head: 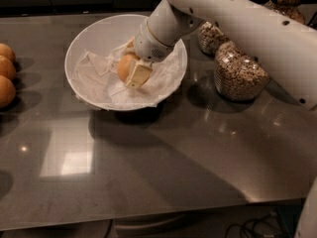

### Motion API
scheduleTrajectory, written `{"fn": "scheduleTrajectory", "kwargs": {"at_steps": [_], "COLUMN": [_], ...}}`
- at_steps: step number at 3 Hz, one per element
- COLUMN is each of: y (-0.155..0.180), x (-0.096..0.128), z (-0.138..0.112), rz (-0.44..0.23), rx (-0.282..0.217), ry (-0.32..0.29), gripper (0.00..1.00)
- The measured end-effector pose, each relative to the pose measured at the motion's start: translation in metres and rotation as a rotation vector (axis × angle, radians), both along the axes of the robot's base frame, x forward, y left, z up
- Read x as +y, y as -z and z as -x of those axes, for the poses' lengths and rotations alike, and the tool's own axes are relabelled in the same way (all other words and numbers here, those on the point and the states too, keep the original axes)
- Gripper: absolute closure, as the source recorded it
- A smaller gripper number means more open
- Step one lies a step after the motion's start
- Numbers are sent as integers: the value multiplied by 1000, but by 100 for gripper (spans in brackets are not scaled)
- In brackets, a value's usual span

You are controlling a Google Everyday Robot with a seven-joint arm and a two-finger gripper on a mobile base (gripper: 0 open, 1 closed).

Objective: Pick orange from white bowl

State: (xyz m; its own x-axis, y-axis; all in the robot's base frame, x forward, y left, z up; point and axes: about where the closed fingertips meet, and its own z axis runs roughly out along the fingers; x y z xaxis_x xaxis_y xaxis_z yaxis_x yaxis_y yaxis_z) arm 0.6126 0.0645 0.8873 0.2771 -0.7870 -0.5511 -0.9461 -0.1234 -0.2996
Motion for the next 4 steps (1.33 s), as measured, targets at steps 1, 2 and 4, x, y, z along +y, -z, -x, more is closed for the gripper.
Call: {"fn": "scheduleTrajectory", "kwargs": {"at_steps": [1, 2, 4], "y": [-32, -54, -108], "x": [7, 7, -37], "z": [20, 35, 62], "rz": [-27, -85, -252], "rx": [-58, -78, -111], "ry": [-37, -75, -92], "gripper": [100, 100, 100]}}
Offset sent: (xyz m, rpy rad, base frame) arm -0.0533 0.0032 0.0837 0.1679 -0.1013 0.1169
